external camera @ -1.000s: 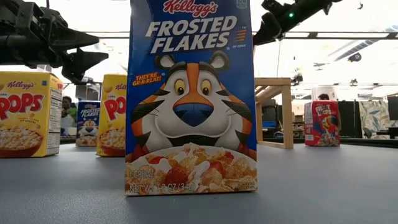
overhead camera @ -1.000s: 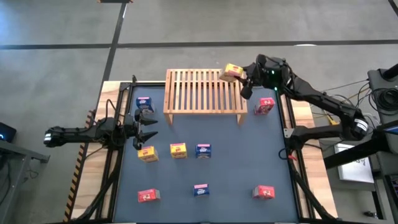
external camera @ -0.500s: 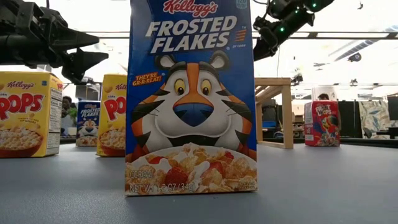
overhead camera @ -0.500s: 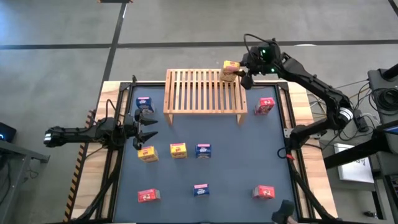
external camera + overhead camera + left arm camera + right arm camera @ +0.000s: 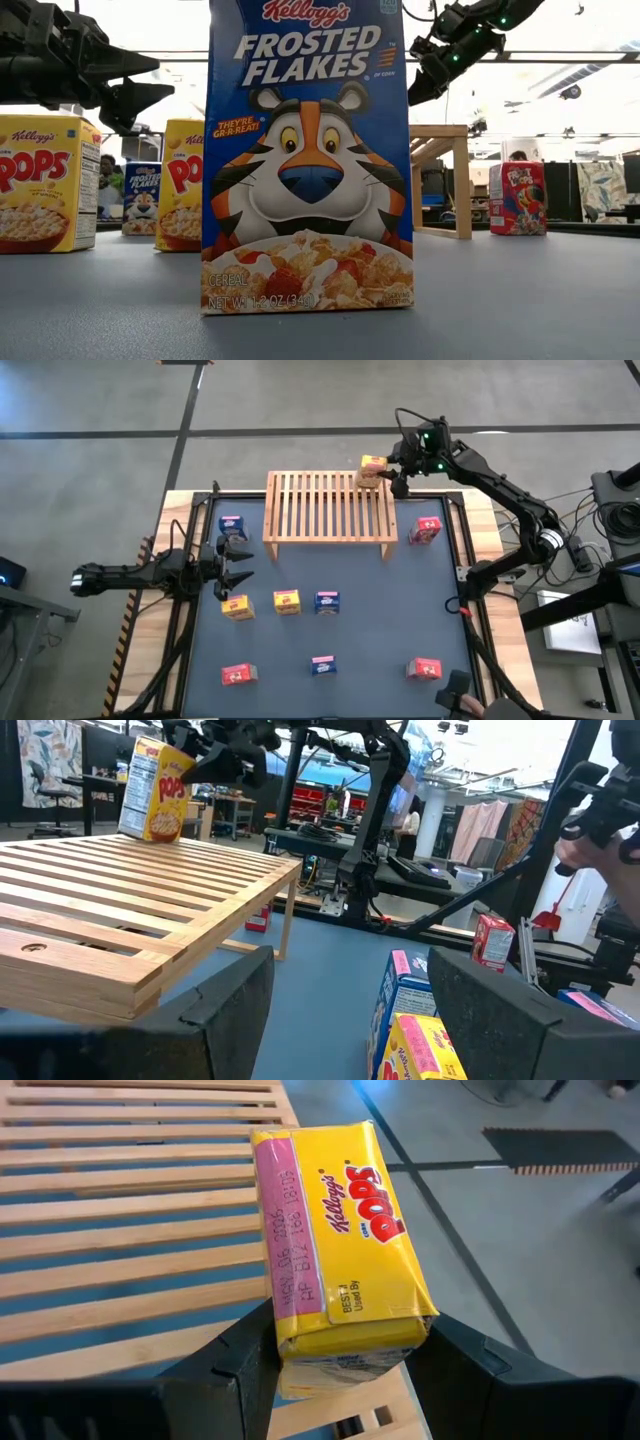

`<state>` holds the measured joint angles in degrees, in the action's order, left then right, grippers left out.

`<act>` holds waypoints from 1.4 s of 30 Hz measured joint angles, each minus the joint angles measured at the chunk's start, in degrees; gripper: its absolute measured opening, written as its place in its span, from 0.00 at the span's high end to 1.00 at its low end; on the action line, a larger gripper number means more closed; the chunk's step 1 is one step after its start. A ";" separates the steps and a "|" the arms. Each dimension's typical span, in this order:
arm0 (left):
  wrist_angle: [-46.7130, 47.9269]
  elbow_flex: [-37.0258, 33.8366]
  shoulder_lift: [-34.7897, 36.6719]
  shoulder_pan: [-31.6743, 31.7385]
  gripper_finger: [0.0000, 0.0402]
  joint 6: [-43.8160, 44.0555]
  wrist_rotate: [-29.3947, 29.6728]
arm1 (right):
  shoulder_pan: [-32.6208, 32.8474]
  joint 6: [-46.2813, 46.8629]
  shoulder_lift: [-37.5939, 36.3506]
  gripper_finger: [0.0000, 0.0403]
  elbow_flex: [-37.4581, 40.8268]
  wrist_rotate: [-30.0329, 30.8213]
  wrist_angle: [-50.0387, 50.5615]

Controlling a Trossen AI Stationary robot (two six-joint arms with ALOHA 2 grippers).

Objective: Stack cereal on shelf
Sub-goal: Put the right yellow cereal box on the shelf, then put the left yellow cereal box on the shelf aligned with the other yellow cereal box

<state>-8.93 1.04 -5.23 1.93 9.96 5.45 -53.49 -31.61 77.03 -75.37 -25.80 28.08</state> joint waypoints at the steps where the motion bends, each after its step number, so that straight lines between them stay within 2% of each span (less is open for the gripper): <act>1: 0.00 0.00 0.00 0.00 0.38 -0.01 -0.01 | 0.02 -0.10 -0.04 0.55 0.00 -0.07 0.05; 7: 0.00 0.00 0.00 0.00 0.38 0.00 0.00 | 0.02 -0.15 -0.17 0.55 0.04 -0.18 0.31; 20: 0.00 0.00 0.01 0.00 0.38 -0.02 0.00 | 0.04 0.26 -0.51 0.36 0.04 -0.09 0.46; 23: 0.00 0.00 0.00 0.00 0.38 -0.02 -0.02 | 0.04 0.49 -1.43 0.35 0.04 2.25 0.94; 26: 0.00 0.00 0.00 0.00 0.38 0.00 -0.01 | 0.11 0.48 -3.74 0.35 0.04 8.25 2.52; 29: 0.00 0.00 0.00 0.00 0.38 0.00 0.00 | 0.09 1.46 -6.53 0.36 0.00 10.32 4.57; 37: 0.00 0.00 0.00 0.00 0.38 0.00 -0.02 | 0.83 9.88 -13.77 0.37 0.41 10.39 8.95; 42: 0.00 0.00 0.00 0.00 0.38 0.00 -0.02 | 5.76 15.25 -17.94 0.37 3.09 7.55 9.31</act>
<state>-8.93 1.04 -5.23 1.93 9.96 5.43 -47.73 -16.37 59.10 -72.29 -18.25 37.39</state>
